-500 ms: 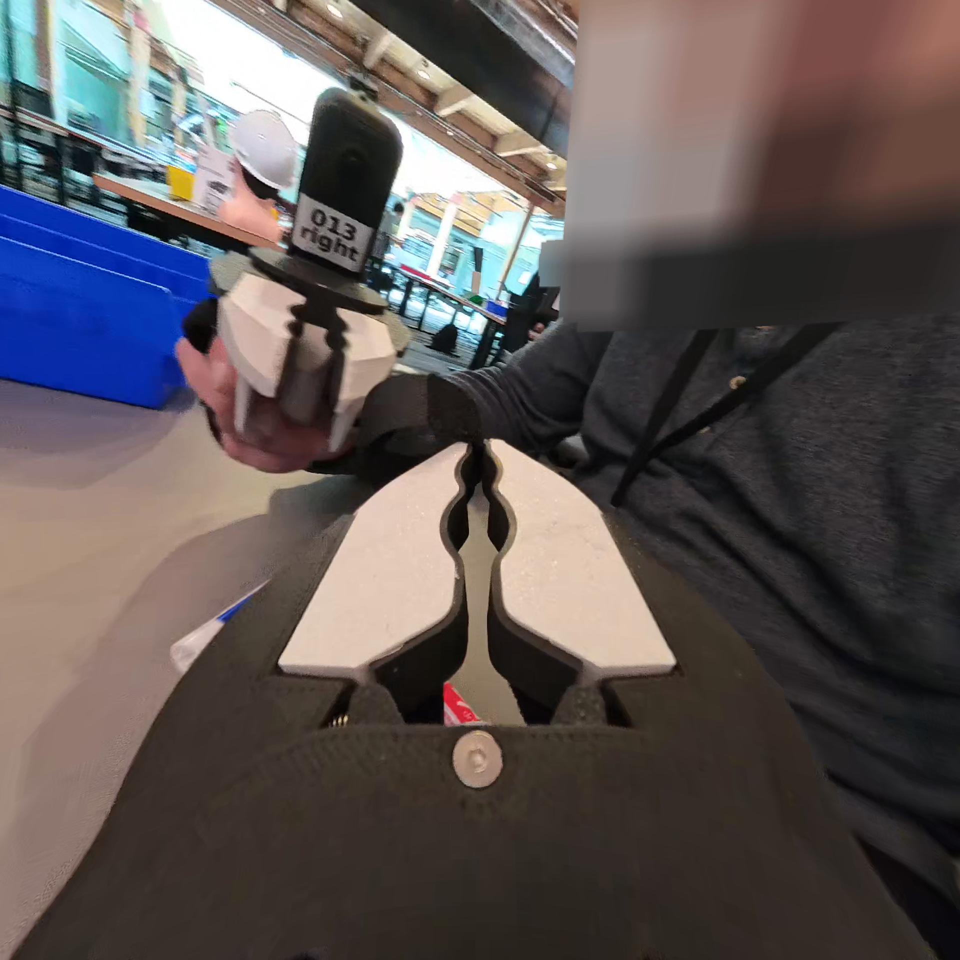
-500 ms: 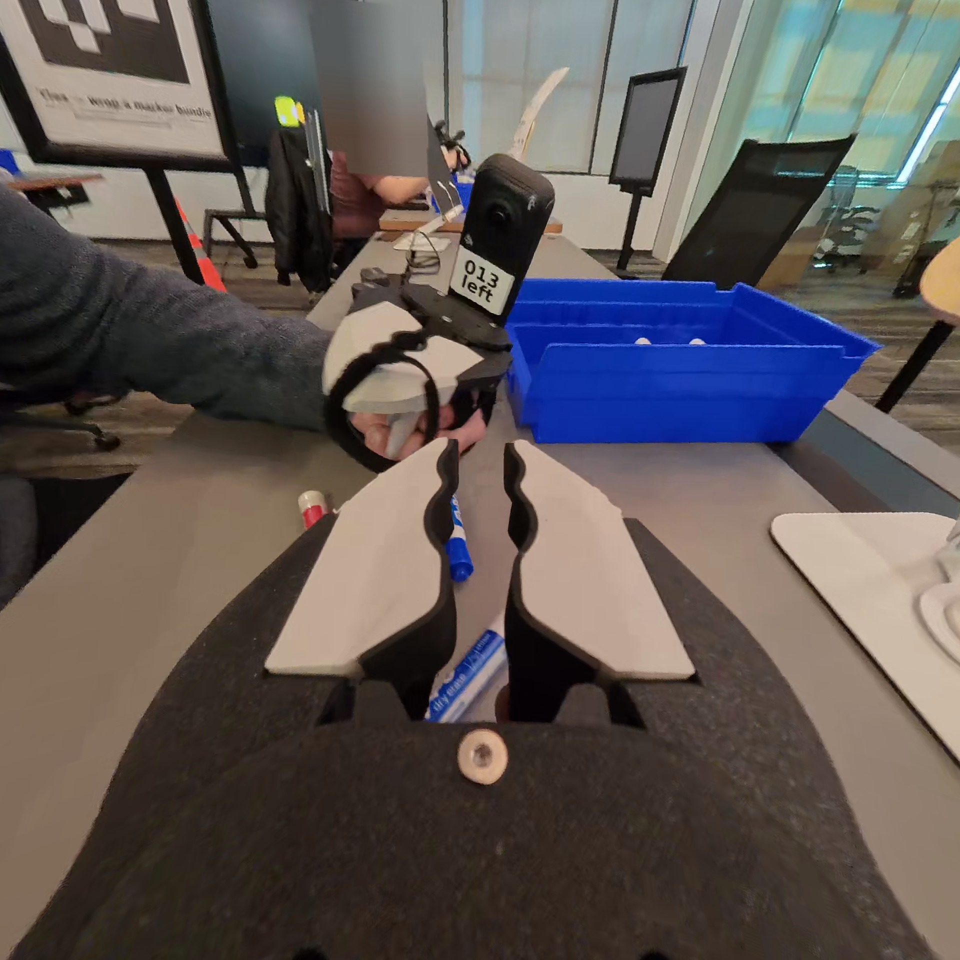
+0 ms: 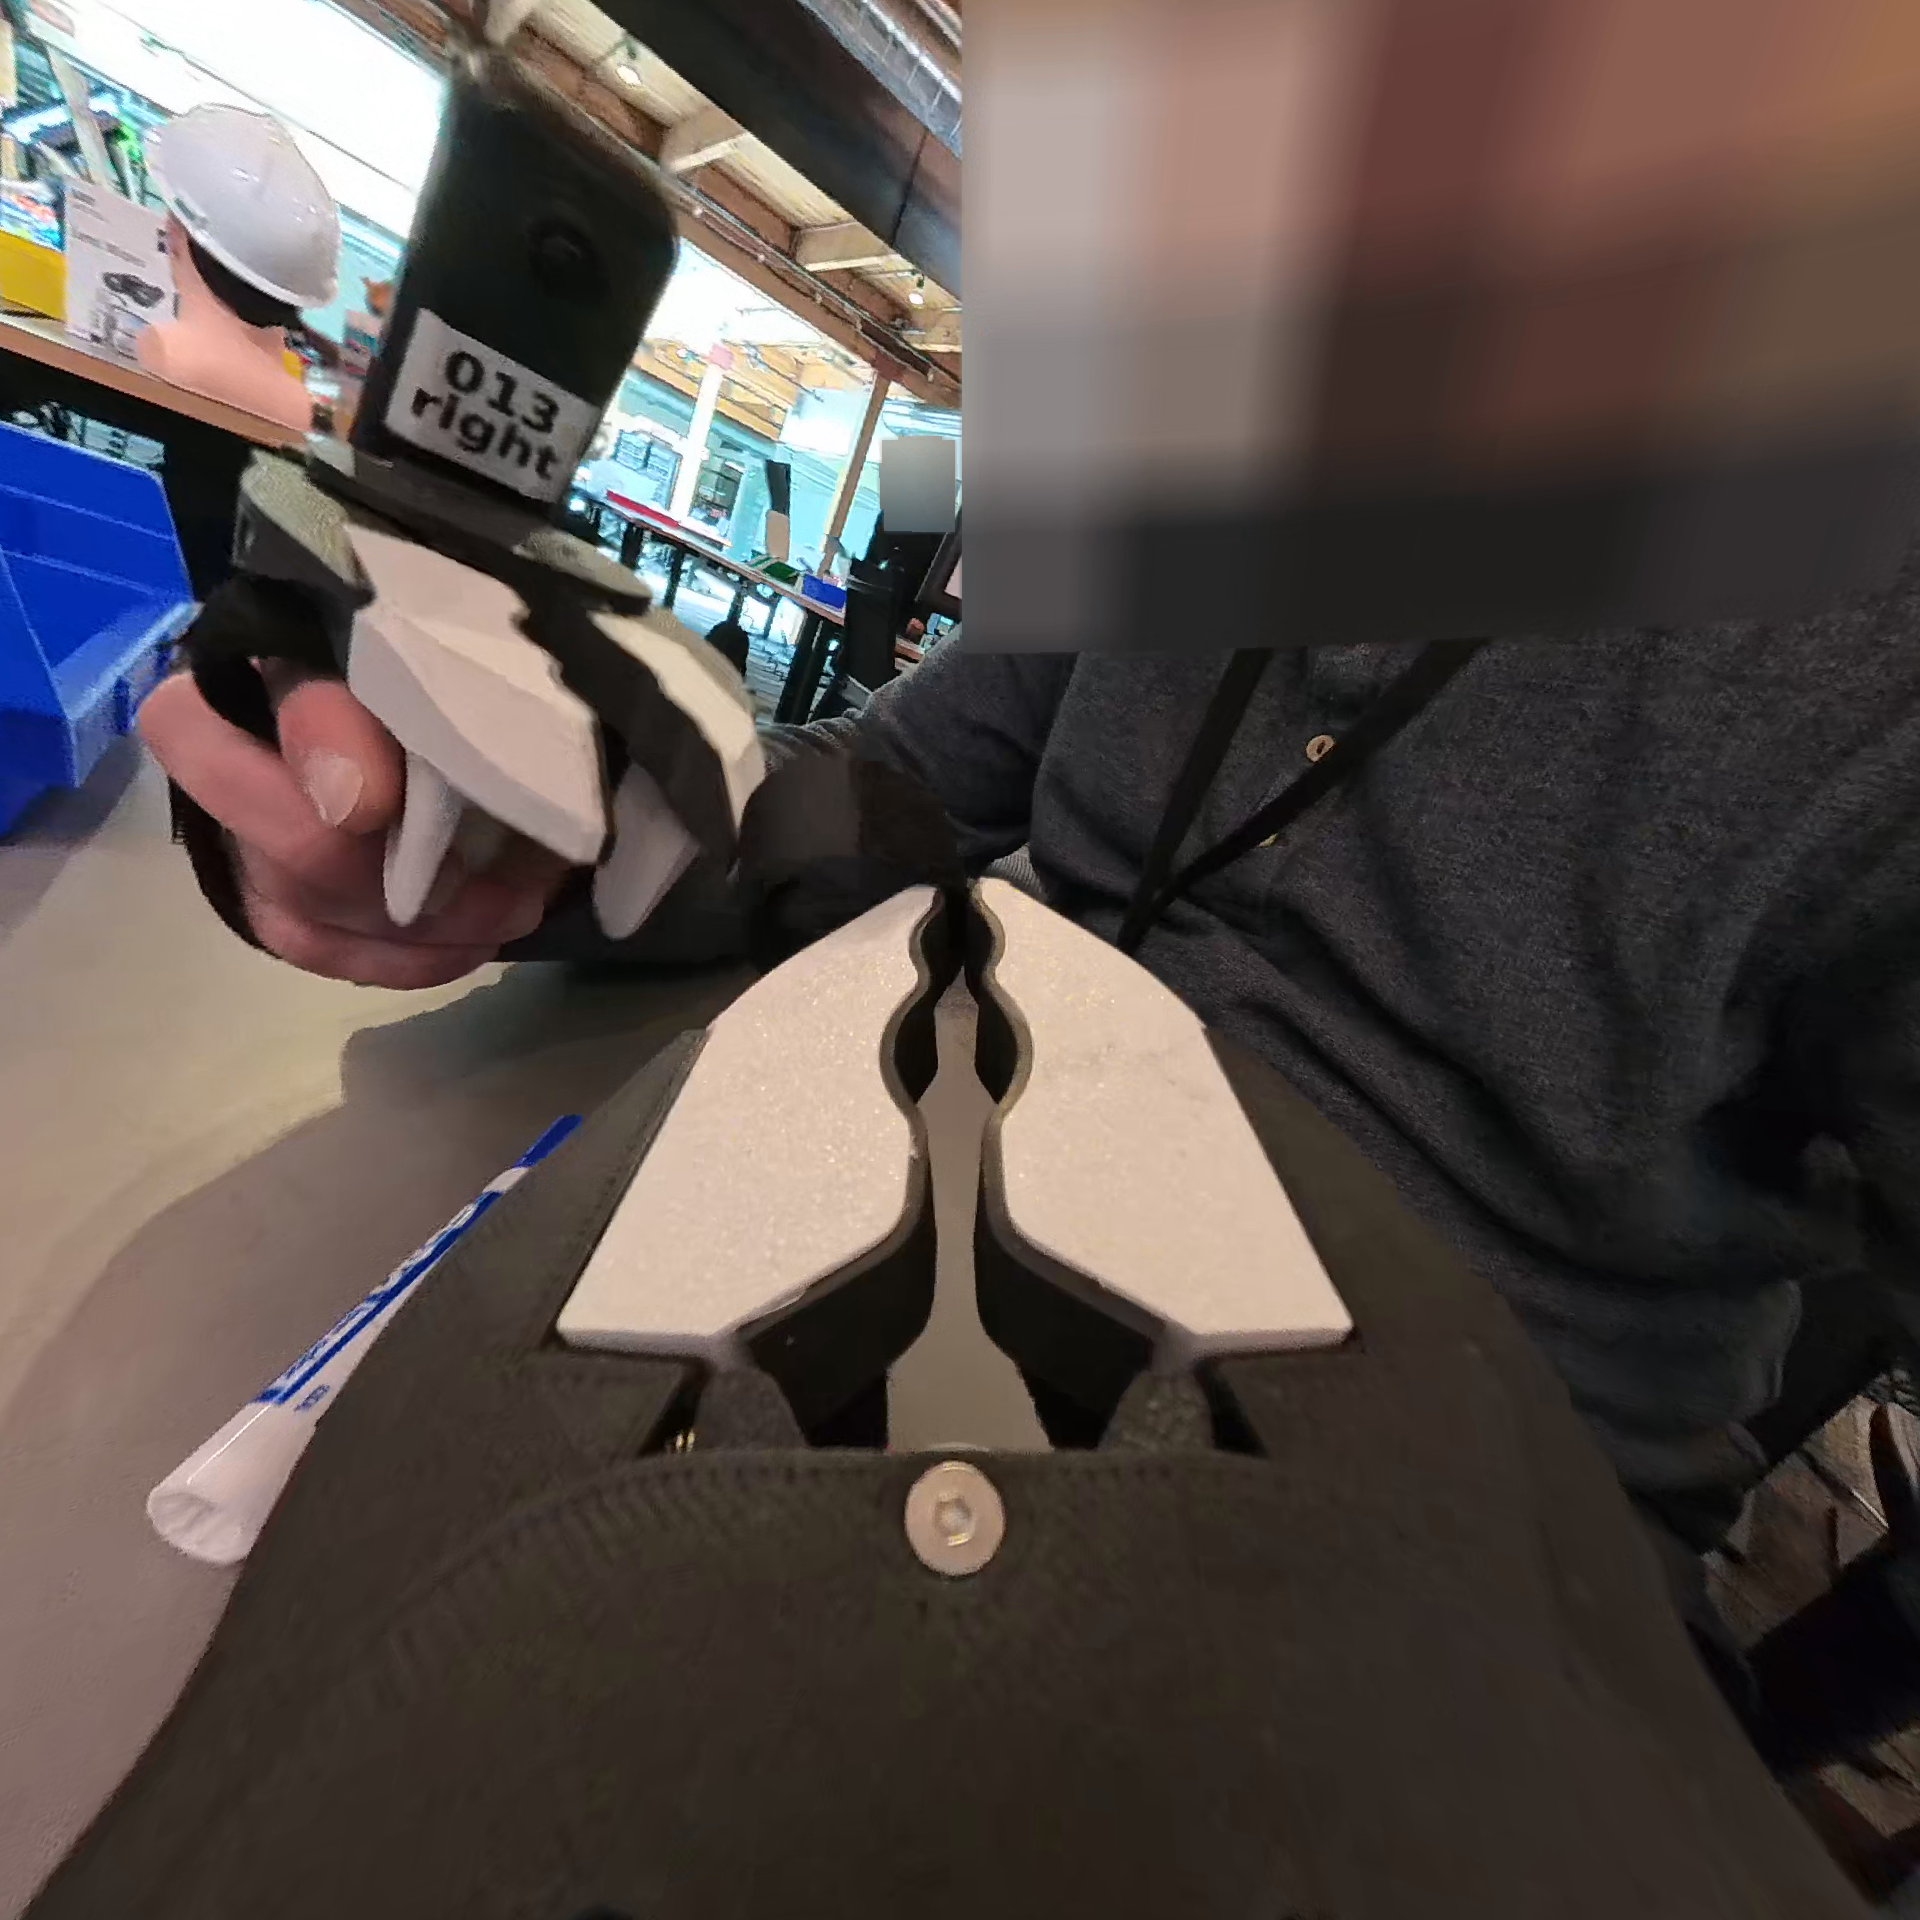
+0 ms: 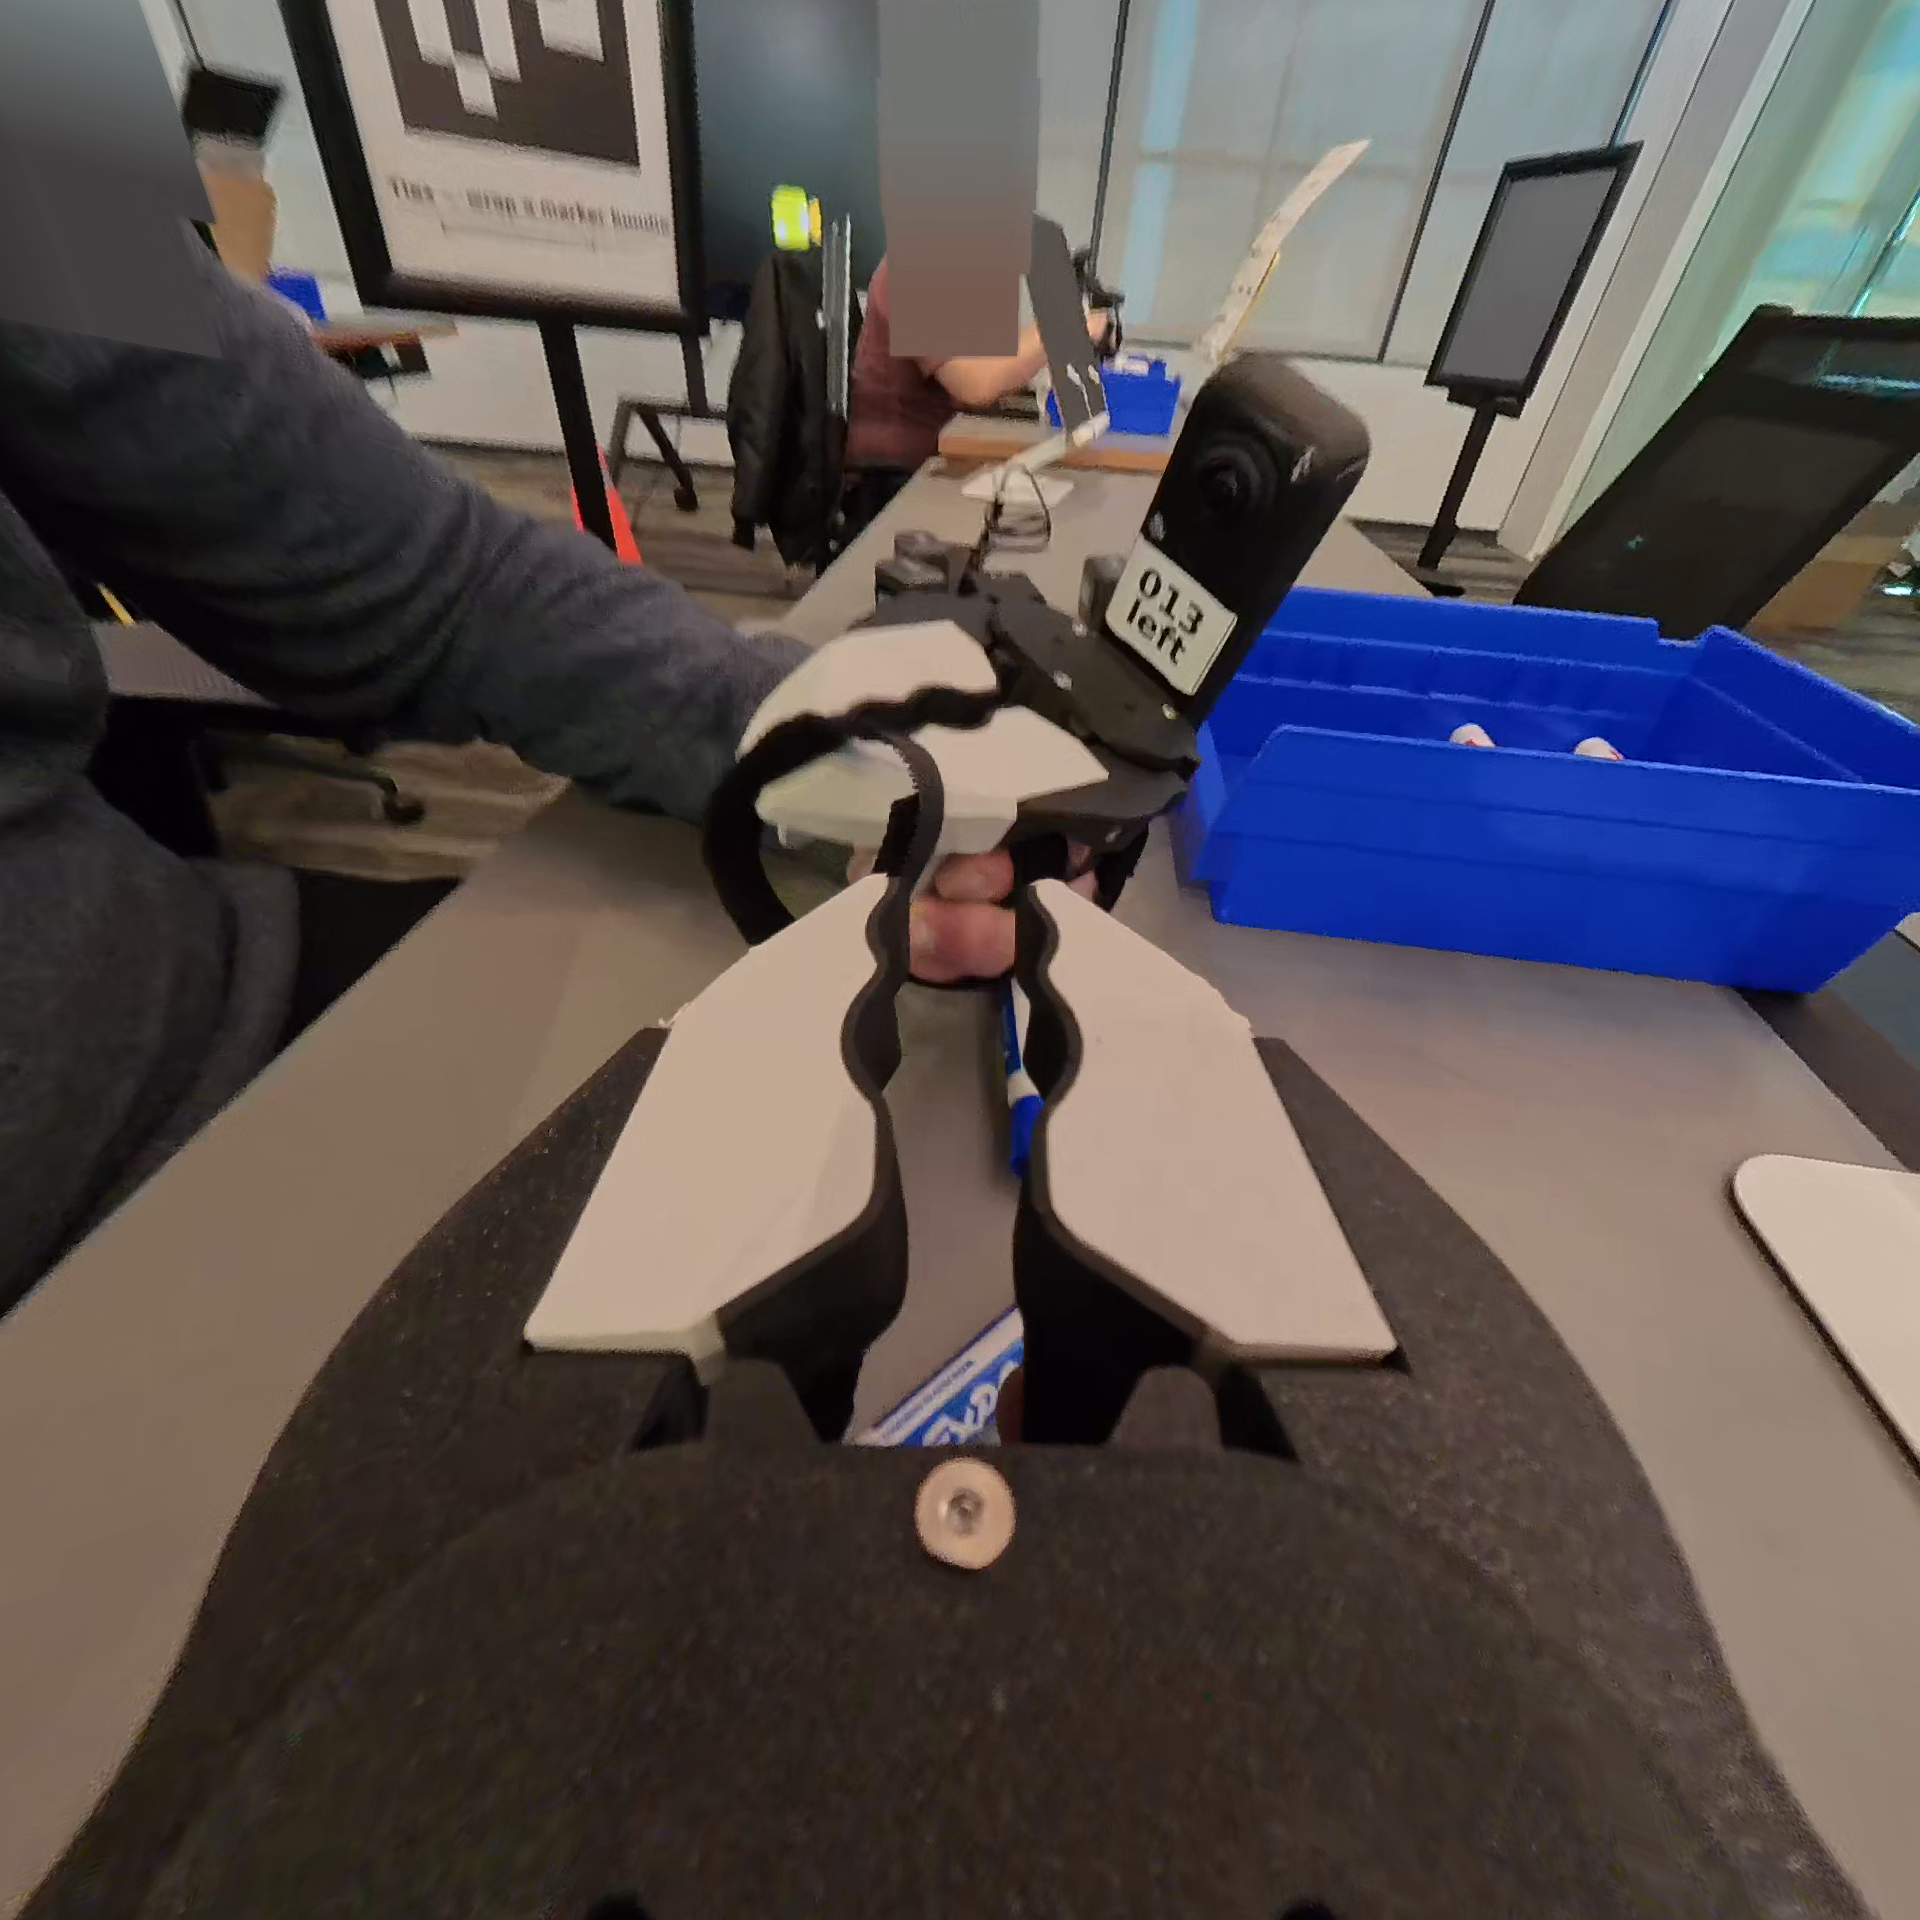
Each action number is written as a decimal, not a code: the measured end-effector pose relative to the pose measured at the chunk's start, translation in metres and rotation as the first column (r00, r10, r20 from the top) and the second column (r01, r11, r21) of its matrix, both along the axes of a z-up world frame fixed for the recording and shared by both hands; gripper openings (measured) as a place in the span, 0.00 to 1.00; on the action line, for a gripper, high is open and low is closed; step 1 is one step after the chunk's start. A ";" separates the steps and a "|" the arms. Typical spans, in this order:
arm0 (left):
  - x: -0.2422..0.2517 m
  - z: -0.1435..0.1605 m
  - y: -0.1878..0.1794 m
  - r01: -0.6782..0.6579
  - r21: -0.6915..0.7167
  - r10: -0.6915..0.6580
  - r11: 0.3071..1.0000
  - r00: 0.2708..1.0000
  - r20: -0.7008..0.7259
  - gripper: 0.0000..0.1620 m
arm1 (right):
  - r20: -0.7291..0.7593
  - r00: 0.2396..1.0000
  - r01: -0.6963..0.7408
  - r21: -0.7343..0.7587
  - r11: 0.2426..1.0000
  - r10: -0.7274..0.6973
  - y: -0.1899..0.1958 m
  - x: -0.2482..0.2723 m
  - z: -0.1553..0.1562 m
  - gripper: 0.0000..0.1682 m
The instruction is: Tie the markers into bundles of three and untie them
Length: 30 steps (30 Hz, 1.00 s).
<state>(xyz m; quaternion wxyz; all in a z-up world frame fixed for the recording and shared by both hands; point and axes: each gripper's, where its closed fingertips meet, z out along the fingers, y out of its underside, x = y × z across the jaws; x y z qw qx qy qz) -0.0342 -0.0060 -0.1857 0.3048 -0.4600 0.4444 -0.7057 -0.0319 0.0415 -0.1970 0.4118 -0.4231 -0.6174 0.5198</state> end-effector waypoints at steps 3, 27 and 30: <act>0.000 0.002 0.001 0.001 0.010 -0.001 1.000 1.000 0.007 0.01 | -0.019 0.999 -0.041 -0.010 0.999 0.041 -0.006 0.003 0.004 0.11; 0.015 -0.019 -0.001 0.166 -0.143 -0.183 0.976 0.976 -0.119 0.01 | -0.026 0.994 -0.107 -0.060 0.992 0.105 -0.019 0.002 0.007 0.03; 0.017 -0.021 0.001 0.148 -0.129 -0.168 0.980 0.972 -0.162 0.01 | -0.008 0.994 -0.106 -0.074 0.992 0.105 -0.018 0.003 0.005 0.06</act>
